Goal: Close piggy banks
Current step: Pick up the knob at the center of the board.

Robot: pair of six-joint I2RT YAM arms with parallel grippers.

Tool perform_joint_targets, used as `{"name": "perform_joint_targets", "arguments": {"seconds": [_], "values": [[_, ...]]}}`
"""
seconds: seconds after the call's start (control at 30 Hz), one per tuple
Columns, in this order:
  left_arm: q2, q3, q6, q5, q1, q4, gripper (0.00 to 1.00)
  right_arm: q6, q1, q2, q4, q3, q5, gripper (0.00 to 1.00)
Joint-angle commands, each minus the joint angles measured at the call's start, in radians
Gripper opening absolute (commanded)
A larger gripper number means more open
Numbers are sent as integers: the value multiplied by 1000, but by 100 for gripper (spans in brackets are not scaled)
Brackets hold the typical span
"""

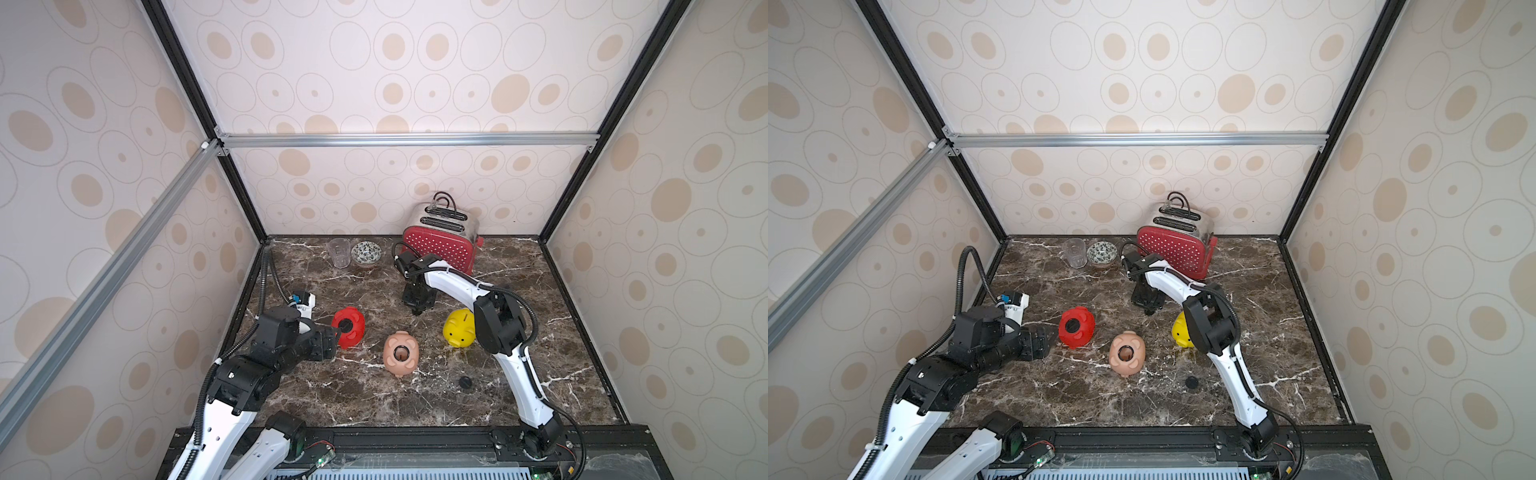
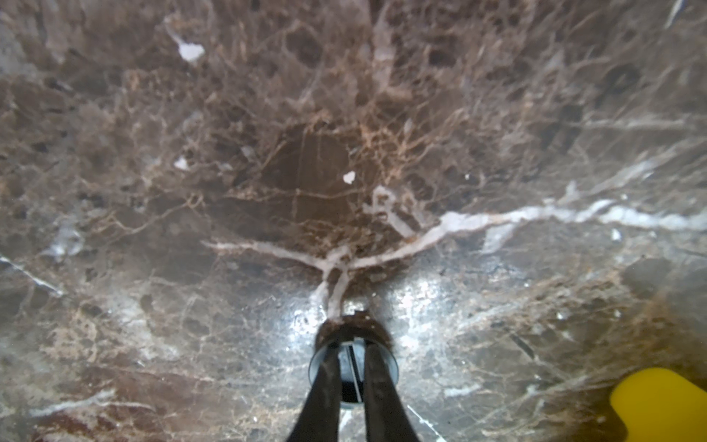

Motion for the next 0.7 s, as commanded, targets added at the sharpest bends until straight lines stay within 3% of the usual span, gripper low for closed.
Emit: {"name": "perform_joint_targets", "arguments": {"seconds": [0.0,0.67], "values": [[-2,4,23,-3,6,5,85,4,2,24,-36,1,-6,14],[-2,4,23,-7,6,3,85,-22,21,38,-13,-41,-14,12]]}}
